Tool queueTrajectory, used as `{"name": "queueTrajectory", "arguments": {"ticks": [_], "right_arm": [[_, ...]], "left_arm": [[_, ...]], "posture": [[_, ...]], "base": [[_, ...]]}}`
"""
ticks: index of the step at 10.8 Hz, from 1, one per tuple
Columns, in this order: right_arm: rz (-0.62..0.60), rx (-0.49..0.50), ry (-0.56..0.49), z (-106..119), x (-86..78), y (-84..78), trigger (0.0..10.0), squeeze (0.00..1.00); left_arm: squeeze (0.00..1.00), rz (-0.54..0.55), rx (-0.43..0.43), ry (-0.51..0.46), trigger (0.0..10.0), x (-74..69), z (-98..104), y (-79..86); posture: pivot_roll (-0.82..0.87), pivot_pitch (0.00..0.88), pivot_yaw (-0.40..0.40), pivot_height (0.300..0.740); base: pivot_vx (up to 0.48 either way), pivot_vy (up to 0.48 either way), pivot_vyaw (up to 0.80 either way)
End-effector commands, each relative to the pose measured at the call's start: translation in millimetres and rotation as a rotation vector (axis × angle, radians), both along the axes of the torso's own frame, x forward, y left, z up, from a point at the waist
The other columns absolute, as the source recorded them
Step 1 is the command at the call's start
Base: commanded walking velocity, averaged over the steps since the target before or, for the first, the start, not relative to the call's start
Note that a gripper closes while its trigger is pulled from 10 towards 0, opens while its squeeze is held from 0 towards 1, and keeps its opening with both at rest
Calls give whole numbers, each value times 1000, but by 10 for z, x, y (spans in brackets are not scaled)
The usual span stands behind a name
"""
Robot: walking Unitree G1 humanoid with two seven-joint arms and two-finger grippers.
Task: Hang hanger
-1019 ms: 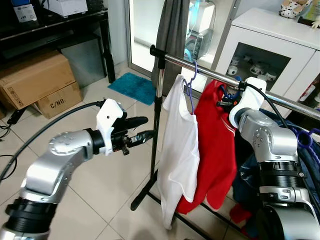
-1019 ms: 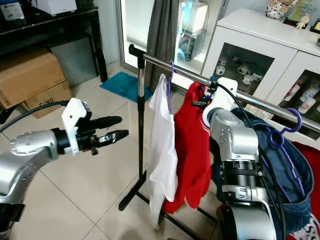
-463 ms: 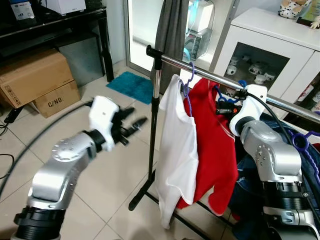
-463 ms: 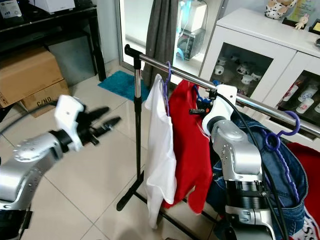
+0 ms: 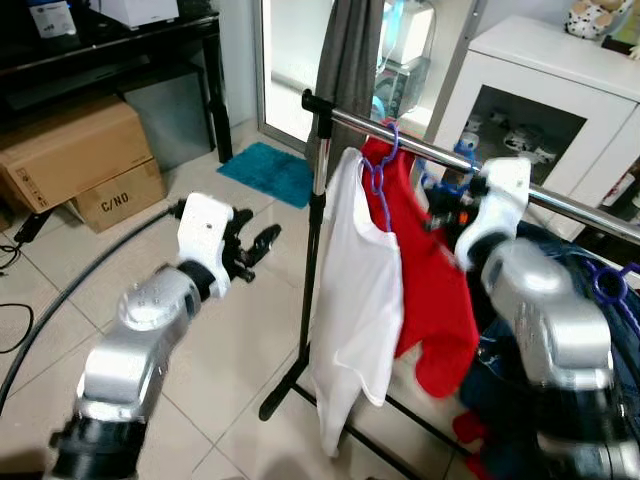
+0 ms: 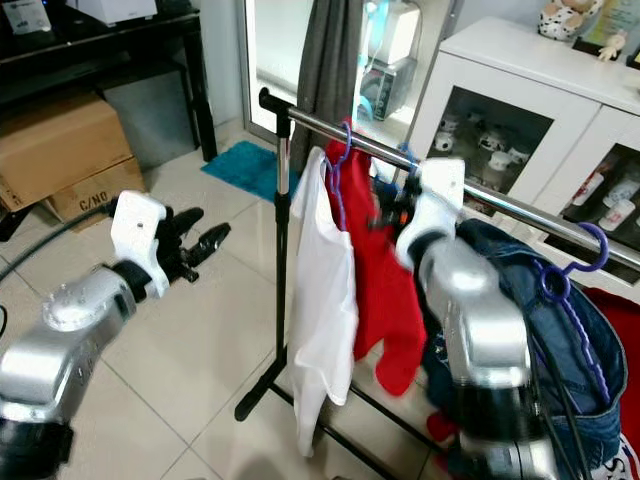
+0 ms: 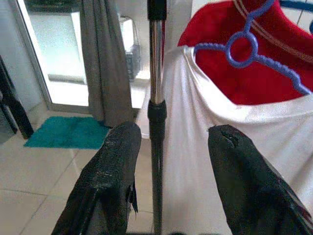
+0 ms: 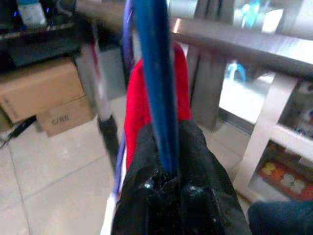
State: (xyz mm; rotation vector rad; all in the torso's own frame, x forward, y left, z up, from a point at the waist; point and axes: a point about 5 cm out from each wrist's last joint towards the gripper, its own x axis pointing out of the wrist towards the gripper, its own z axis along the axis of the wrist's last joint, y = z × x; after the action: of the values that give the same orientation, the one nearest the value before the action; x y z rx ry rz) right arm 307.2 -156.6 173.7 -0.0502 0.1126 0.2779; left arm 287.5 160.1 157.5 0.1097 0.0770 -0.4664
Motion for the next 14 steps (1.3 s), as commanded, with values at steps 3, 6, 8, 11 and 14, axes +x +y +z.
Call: {"name": "queueTrajectory", "arguments": {"ticks": [3,6,8,11,14], "right_arm": [[-49,70,55,-238,-236,68,0,0],[-177,186,105,-419,-316,-2,0,0],[-183,192,132,-480,-393,-35,745,0],[-188,180,142,-506,-441,-41,0,0],[-173,168,150,-526,-433,-41,0,0]], "left_arm": [[0,52,31,14,10000,-46,-88,33],[0,49,44,20,10000,-49,-115,54],[0,26,34,28,10000,-62,-148,12],[0,12,13,38,10000,-90,-191,-42],[0,21,13,44,10000,-147,-213,-37]], "posture": [[-4,0,-72,740],[-5,0,-63,740],[-20,0,-62,740],[-45,0,-64,740],[-30,0,-79,740]], "base": [[0,0,0],[0,0,0],[0,0,0],[0,0,-800],[0,0,-800]]}}
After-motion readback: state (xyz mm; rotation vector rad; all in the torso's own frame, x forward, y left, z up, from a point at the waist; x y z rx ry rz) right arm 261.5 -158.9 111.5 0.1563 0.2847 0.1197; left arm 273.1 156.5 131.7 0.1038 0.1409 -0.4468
